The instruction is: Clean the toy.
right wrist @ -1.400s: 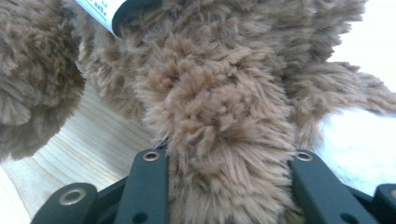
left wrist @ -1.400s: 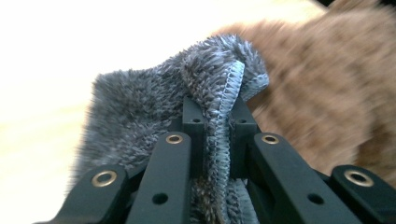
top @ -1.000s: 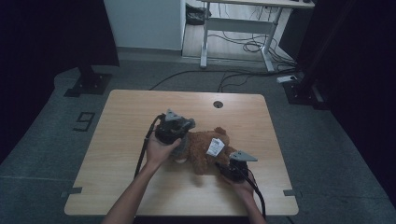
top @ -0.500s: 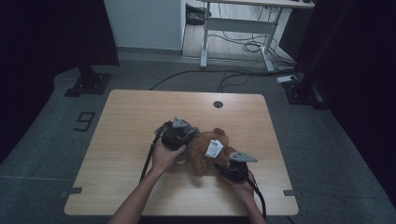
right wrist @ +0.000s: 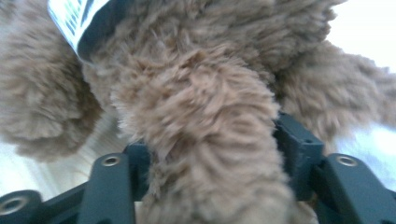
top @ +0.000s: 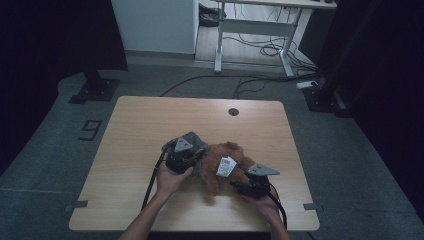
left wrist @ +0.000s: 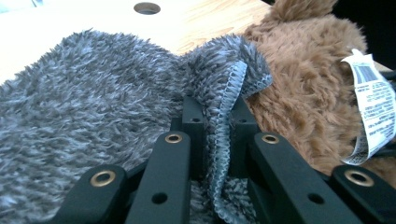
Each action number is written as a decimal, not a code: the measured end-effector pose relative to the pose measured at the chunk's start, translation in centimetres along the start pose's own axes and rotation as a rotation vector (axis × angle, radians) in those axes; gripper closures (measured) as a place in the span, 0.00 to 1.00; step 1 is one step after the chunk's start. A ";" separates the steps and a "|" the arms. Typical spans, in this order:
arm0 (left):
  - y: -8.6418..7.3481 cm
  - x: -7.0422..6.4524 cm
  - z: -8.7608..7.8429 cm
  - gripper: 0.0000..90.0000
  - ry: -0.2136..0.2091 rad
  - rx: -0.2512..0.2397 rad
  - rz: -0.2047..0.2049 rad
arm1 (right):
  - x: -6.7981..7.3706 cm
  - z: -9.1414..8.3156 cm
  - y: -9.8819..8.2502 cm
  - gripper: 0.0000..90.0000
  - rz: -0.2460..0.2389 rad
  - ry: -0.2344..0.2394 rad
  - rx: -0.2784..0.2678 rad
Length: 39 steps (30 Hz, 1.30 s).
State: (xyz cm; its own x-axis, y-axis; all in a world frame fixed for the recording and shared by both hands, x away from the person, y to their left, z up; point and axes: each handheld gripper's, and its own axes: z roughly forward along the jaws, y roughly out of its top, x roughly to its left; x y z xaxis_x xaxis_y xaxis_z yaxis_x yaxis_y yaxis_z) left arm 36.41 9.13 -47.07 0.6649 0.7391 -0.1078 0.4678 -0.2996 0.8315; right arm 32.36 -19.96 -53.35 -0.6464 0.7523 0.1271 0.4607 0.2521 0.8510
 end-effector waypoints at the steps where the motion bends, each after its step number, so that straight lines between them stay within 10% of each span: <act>1: -0.1 -0.1 -0.1 0.90 -0.001 -0.004 0.000 | 0.2 -0.1 0.1 0.42 -0.011 0.000 -0.008; 12: -0.8 -0.8 -0.6 0.90 -0.023 -0.019 -0.001 | 0.0 -2.0 1.0 0.33 0.027 0.096 -0.082; 18: -1.3 -2.0 -0.7 0.90 -0.012 -0.019 0.031 | 0.5 -0.7 1.7 0.29 0.032 0.068 -0.078; 25: -1.2 -2.2 -0.9 0.90 -0.021 -0.010 0.028 | 0.2 0.2 1.4 0.61 0.048 0.036 -0.056; 32: 2.0 -4.8 -0.2 0.90 -0.050 0.021 0.078 | 0.4 0.4 1.2 0.72 0.035 -0.014 -0.065; 39: 5.5 -9.2 4.2 0.90 -0.066 0.054 0.136 | 1.3 0.4 1.0 0.75 -0.005 -0.067 -0.081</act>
State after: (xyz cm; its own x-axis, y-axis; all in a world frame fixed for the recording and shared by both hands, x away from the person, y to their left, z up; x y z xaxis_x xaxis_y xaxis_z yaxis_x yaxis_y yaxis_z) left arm 35.30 -1.89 -43.83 0.7606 0.6484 -0.0332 0.4001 -0.4277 0.8105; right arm 32.26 -18.50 -52.53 -0.6053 0.7908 0.0910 0.4056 0.2080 0.8901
